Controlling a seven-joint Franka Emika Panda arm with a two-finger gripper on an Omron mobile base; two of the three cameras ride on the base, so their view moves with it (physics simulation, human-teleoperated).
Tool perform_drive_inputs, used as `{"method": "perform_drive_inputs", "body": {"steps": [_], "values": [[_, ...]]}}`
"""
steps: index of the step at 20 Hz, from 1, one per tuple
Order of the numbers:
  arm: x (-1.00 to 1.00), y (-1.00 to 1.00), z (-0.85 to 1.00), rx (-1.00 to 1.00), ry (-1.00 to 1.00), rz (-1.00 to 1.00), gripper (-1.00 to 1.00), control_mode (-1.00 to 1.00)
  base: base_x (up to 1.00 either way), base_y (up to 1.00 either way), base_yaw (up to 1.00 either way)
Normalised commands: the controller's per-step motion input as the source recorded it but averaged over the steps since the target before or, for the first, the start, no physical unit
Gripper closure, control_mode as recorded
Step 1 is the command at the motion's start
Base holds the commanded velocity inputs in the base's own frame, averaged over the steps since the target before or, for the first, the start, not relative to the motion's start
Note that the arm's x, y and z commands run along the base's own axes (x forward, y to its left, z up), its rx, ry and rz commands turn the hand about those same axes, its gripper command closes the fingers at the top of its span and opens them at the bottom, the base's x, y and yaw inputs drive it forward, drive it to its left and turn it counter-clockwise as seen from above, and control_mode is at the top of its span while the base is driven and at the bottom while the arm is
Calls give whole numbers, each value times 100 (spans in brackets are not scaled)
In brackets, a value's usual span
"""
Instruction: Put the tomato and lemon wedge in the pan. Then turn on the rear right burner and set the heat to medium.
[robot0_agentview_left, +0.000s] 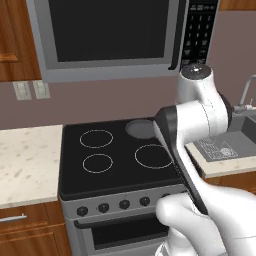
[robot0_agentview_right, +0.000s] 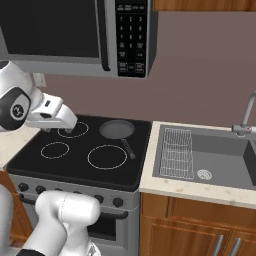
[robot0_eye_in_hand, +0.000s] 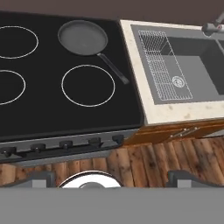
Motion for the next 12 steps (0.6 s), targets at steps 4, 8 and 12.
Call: {"method": "perform_drive_inputs", "body": {"steps": [4, 8, 12], "values": [[0, -6, 6, 21, -2, 12, -100, -100, 0, 0, 0], [7, -1, -2, 15, 1, 7, -100, -100, 0, 0, 0], [0, 0, 0, 0, 2, 0, -100, -100, 0, 0, 0]]}}
